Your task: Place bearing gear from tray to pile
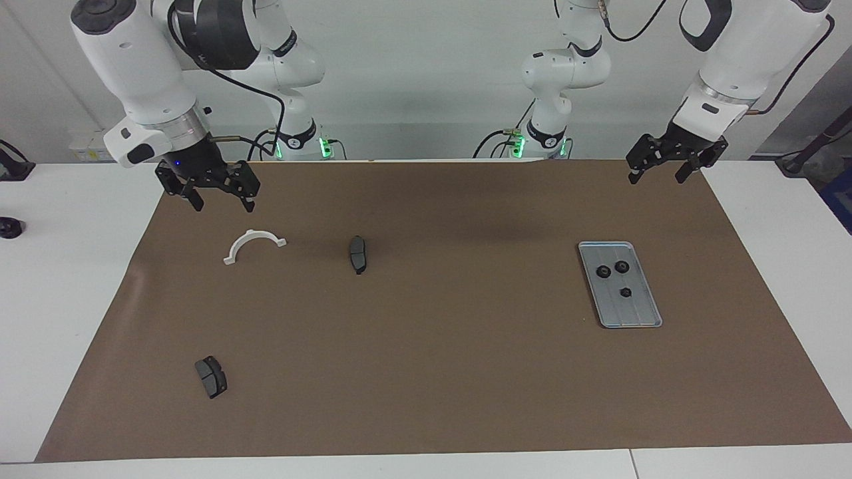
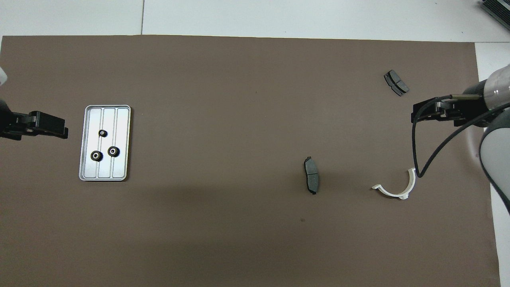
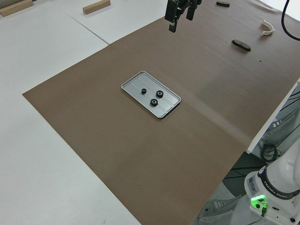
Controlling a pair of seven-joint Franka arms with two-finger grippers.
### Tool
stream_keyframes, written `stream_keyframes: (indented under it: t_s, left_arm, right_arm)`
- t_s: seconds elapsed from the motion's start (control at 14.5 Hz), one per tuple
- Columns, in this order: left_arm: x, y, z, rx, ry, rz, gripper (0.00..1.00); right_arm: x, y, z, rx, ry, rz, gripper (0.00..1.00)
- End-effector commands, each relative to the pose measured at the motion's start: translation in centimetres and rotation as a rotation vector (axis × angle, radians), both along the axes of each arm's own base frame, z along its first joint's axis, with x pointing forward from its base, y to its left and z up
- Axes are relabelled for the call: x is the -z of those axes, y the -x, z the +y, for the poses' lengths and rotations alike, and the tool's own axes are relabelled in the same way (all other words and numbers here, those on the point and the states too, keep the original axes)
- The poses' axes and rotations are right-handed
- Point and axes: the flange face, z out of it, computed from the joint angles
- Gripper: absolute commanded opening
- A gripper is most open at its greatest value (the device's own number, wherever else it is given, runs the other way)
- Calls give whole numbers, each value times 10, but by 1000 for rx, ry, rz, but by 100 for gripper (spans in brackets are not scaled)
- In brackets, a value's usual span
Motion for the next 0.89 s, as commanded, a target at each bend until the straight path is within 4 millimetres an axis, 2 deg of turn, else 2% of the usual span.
stream_keyframes:
  t_s: [0.0, 0.55, 0.83]
  left_arm:
    - [1, 5, 0, 17, 5, 5, 100]
    - [0, 3, -5, 22, 6, -17, 100]
    - [20, -11, 8, -11, 8, -55, 100]
  right_arm:
    - [-2, 7, -2, 0, -28, -1, 100]
    - [-2, 6, -2, 0, -27, 0, 100]
    - [-2, 7, -2, 0, -28, -1, 100]
